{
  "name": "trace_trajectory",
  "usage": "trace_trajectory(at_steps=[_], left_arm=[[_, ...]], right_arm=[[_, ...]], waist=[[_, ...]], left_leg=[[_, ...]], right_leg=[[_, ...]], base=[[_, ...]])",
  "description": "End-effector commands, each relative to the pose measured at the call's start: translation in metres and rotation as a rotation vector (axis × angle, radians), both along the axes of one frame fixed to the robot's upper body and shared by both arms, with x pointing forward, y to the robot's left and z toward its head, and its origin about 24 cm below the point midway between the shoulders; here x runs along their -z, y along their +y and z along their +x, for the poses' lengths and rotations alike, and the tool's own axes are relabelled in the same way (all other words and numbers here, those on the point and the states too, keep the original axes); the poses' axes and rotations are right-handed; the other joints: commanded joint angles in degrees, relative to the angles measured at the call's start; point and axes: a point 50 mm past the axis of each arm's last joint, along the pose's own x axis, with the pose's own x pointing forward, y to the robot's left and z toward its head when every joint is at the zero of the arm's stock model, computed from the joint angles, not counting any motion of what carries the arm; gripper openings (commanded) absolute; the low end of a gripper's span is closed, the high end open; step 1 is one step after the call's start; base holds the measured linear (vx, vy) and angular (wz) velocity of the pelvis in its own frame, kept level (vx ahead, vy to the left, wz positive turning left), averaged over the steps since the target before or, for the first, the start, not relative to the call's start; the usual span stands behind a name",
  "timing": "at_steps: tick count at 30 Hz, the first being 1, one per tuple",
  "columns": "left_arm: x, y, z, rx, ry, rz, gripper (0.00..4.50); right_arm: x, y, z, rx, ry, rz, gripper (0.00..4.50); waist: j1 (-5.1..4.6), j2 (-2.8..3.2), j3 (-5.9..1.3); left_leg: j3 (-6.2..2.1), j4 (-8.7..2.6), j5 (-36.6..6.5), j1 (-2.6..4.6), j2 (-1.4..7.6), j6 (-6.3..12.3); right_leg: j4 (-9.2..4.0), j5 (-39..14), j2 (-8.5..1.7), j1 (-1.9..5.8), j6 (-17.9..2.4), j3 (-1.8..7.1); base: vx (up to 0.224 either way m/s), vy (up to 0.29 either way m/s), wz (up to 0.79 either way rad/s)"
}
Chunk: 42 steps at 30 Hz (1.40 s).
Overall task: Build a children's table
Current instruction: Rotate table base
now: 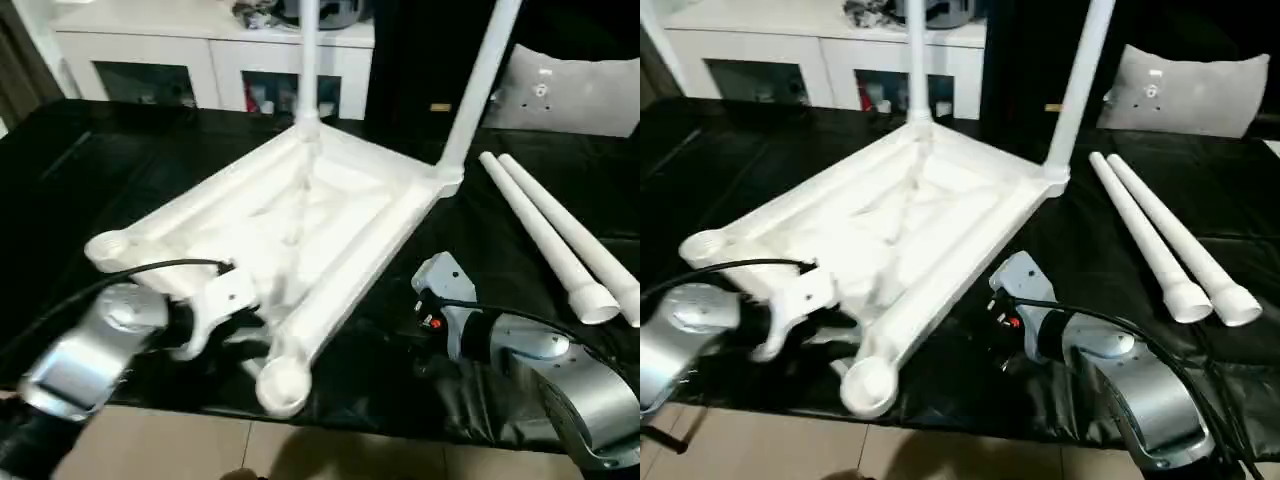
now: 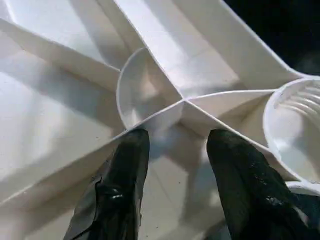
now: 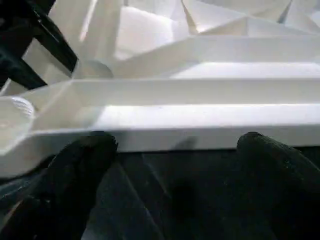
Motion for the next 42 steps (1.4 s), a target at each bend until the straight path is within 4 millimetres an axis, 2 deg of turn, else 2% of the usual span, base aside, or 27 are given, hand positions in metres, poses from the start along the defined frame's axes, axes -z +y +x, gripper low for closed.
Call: trace_trajectory(at_steps=[1, 2, 4, 5, 6, 7, 8, 10, 11, 12, 13, 14, 17, 18, 19, 23, 26, 28, 32, 33, 34, 36, 39, 42], left_arm=[[-0.013, -0.016, 0.010, -0.007, -0.113, -0.070, 2.19], [-0.014, -0.020, 0.012, -0.013, -0.120, -0.096, 2.19], [-0.015, -0.024, 0.012, -0.002, -0.127, -0.106, 2.19], [-0.016, -0.026, 0.013, 0.004, -0.130, -0.122, 2.19], [-0.021, -0.027, 0.015, -0.005, -0.139, -0.155, 2.19], [-0.023, -0.027, 0.016, -0.008, -0.145, -0.164, 2.19], [-0.027, -0.025, 0.017, -0.008, -0.151, -0.175, 2.19], [-0.035, -0.021, 0.016, 0.013, -0.167, -0.186, 2.19], [-0.039, -0.019, 0.016, 0.020, -0.171, -0.193, 2.19], [-0.041, -0.018, 0.015, 0.023, -0.172, -0.196, 2.19], [-0.041, -0.017, 0.015, 0.025, -0.173, -0.196, 2.19], [-0.044, -0.015, 0.014, 0.037, -0.175, -0.194, 2.19], [-0.048, -0.007, 0.006, 0.121, -0.162, -0.148, 2.19], [-0.047, -0.004, 0.003, 0.143, -0.151, -0.134, 2.19], [-0.046, 0.000, 0.002, 0.174, -0.144, -0.104, 2.19], [-0.044, 0.018, -0.001, 0.247, -0.096, -0.010, 1.80], [-0.042, 0.023, 0.002, 0.280, -0.100, 0.046, 1.56], [-0.038, 0.024, 0.006, 0.311, -0.114, 0.091, 1.41], [-0.031, 0.017, 0.019, 0.383, -0.175, 0.149, 1.15], [-0.027, 0.012, 0.024, 0.414, -0.166, 0.158, 1.06], [-0.025, 0.011, 0.026, 0.426, -0.171, 0.167, 0.96], [-0.020, 0.010, 0.029, 0.479, -0.167, 0.218, 0.96], [-0.014, 0.010, 0.030, 0.533, -0.128, 0.254, 0.96], [-0.015, 0.010, 0.034, 0.561, -0.113, 0.264, 0.96]], right_arm=[[-0.008, -0.003, 0.006, 0.040, -0.043, 0.010, 4.50], [-0.008, -0.003, 0.006, 0.051, -0.049, 0.015, 4.50], [-0.009, -0.005, 0.007, 0.062, -0.057, 0.007, 4.50], [-0.008, -0.006, 0.007, 0.067, -0.057, 0.006, 4.50], [-0.009, -0.008, 0.007, 0.076, -0.062, 0.007, 4.50], [-0.009, -0.008, 0.007, 0.080, -0.065, 0.008, 4.50], [-0.009, -0.009, 0.008, 0.086, -0.068, 0.009, 4.50], [-0.010, -0.011, 0.007, 0.093, -0.070, 0.014, 4.50], [-0.010, -0.011, 0.007, 0.093, -0.072, 0.016, 4.50], [-0.010, -0.011, 0.006, 0.093, -0.073, 0.017, 4.50], [-0.011, -0.011, 0.006, 0.092, -0.074, 0.018, 4.50], [-0.011, -0.011, 0.006, 0.090, -0.076, 0.022, 4.50], [-0.015, -0.010, 0.003, 0.058, -0.082, 0.039, 4.50], [-0.016, -0.010, 0.002, 0.042, -0.080, 0.040, 4.50], [-0.017, -0.010, 0.000, 0.017, -0.076, 0.037, 4.50], [-0.015, -0.015, -0.009, -0.055, -0.050, 0.015, 4.50], [-0.015, -0.017, -0.012, -0.089, -0.034, 0.005, 4.50], [-0.015, -0.017, -0.014, -0.119, -0.025, -0.003, 4.50], [-0.016, -0.017, -0.017, -0.172, -0.011, -0.017, 4.50], [-0.015, -0.018, -0.018, -0.181, -0.009, -0.023, 4.50], [-0.015, -0.018, -0.017, -0.182, -0.008, -0.025, 4.50], [-0.014, -0.018, -0.018, -0.186, -0.007, -0.028, 4.50], [-0.014, -0.017, -0.019, -0.195, -0.002, -0.032, 4.50], [-0.014, -0.019, -0.019, -0.192, -0.002, -0.038, 4.50]], waist=[[-0.32, 0.32, -2.96], [-0.10, 0.76, -3.00], [0.00, 0.44, -3.18], [0.01, 0.55, -3.18], [0.04, 0.90, -3.19], [-0.02, 0.58, -3.23], [0.07, 0.93, -3.26], [0.03, 0.87, -3.41], [-0.01, 1.20, -3.40], [-0.27, 1.04, -3.49], [-0.34, 1.52, -3.52], [-0.44, 1.38, -3.48], [-0.60, 1.95, -3.54], [-0.58, 1.88, -3.49], [-0.63, 2.13, -3.27], [-0.65, 2.31, -3.13], [-0.60, 2.36, -2.95], [-0.47, 2.42, -3.08], [-0.42, 2.40, -3.10], [-0.32, 2.45, -3.28], [-0.27, 2.38, -3.40], [-0.25, 2.29, -3.49], [-0.46, 2.61, -3.73], [-0.47, 2.54, -3.71]], left_leg=[[-0.12, -4.86, -17.70, 0.74, 1.91, -1.59], [-0.22, -4.84, -17.39, 0.71, 1.88, -1.69], [-0.36, -4.92, -15.85, 0.23, 1.88, -1.58], [-0.35, -4.90, -15.55, 0.18, 1.84, -1.52], [-0.37, -4.86, -15.40, 0.18, 1.76, -1.51], [-0.26, -4.73, -15.05, 0.21, 1.76, -1.40], [-0.33, -4.72, -14.78, 0.19, 1.75, -1.39], [-0.32, -4.63, -13.34, 0.06, 1.72, -0.98], [-0.37, -4.67, -12.94, -0.04, 1.68, -0.97], [-0.31, -4.57, -12.29, -0.04, 1.68, -0.82], [-0.32, -4.49, -11.56, 0.04, 1.67, -0.54], [-0.25, -4.48, -11.58, 0.05, 1.65, -0.38], [-0.24, -4.45, -11.61, 0.16, 1.65, -0.06], [-0.24, -4.47, -11.96, 0.21, 1.63, 0.01], [-0.23, -4.62, -13.70, 0.32, 1.70, 0.06], [-0.24, -4.82, -16.27, 0.57, 1.79, -0.39], [-0.29, -4.94, -18.19, 0.72, 1.85, -0.69], [-0.35, -4.87, -17.96, 0.80, 1.88, -0.75], [-0.33, -4.82, -16.25, 0.41, 1.76, -0.52], [-0.30, -4.71, -15.97, 0.57, 1.84, -0.67], [-0.31, -4.66, -15.06, 0.42, 1.82, -0.78], [-0.32, -4.59, -13.88, 0.29, 1.80, -0.43], [-0.32, -4.42, -11.78, 0.15, 1.80, -0.17], [-0.18, -4.31, -11.91, 0.25, 1.80, 0.19]], right_leg=[[-4.99, -19.85, -1.76, 1.62, -8.59, 1.95], [-4.89, -19.38, -1.89, 1.65, -8.75, 1.95], [-4.69, -17.13, -1.82, 2.11, -8.72, 1.83], [-4.62, -16.54, -1.82, 2.13, -8.79, 1.84], [-4.57, -15.77, -1.79, 2.18, -9.04, 1.77], [-4.58, -14.87, -1.78, 2.21, -9.54, 1.77], [-4.42, -14.42, -1.82, 2.29, -9.81, 1.74], [-4.26, -12.70, -1.78, 2.46, -10.14, 1.69], [-4.10, -11.97, -1.74, 2.53, -10.33, 1.67], [-3.96, -10.30, -1.60, 2.59, -10.82, 1.62], [-3.77, -8.71, -1.58, 2.61, -11.46, 1.62], [-3.88, -8.53, -1.54, 2.58, -11.64, 1.62], [-3.69, -7.73, -1.52, 2.67, -12.46, 1.57], [-3.79, -8.05, -1.53, 2.68, -12.49, 1.55], [-4.05, -10.10, -1.48, 2.55, -12.25, 1.56], [-4.29, -14.28, -1.62, 2.39, -11.35, 1.67], [-4.61, -17.31, -1.69, 2.21, -10.62, 1.73], [-4.60, -17.34, -1.83, 2.18, -10.47, 1.78], [-4.55, -16.01, -1.87, 2.47, -10.55, 1.73], [-4.50, -15.63, -2.05, 2.42, -10.75, 1.84], [-4.36, -14.75, -2.10, 2.61, -10.98, 1.82], [-4.24, -12.83, -2.00, 2.66, -11.28, 1.80], [-3.81, -8.52, -2.04, 2.93, -12.39, 1.77], [-3.78, -8.12, -2.08, 2.98, -13.54, 1.74]], base=[[0.000, 0.000, 0.00], [0.000, 0.000, 0.00], [0.000, 0.000, 0.00], [0.000, 0.000, 0.00], [0.000, 0.000, 0.00], [0.000, 0.000, 0.00], [0.000, 0.000, 0.00], [0.000, 0.000, 0.00], [0.000, 0.000, 0.00], [0.000, 0.000, 0.00], [0.000, 0.000, 0.00], [0.000, 0.000, 0.00], [0.000, 0.000, 0.00], [0.000, 0.000, 0.00], [0.000, 0.000, 0.00], [0.000, 0.000, 0.00], [0.000, 0.000, 0.00], [0.000, 0.000, 0.00], [0.000, 0.000, 0.00], [0.000, 0.000, 0.00], [0.000, 0.000, 0.00], [0.000, 0.000, 0.00], [0.000, 0.000, 0.00], [0.000, 0.000, 0.00]])
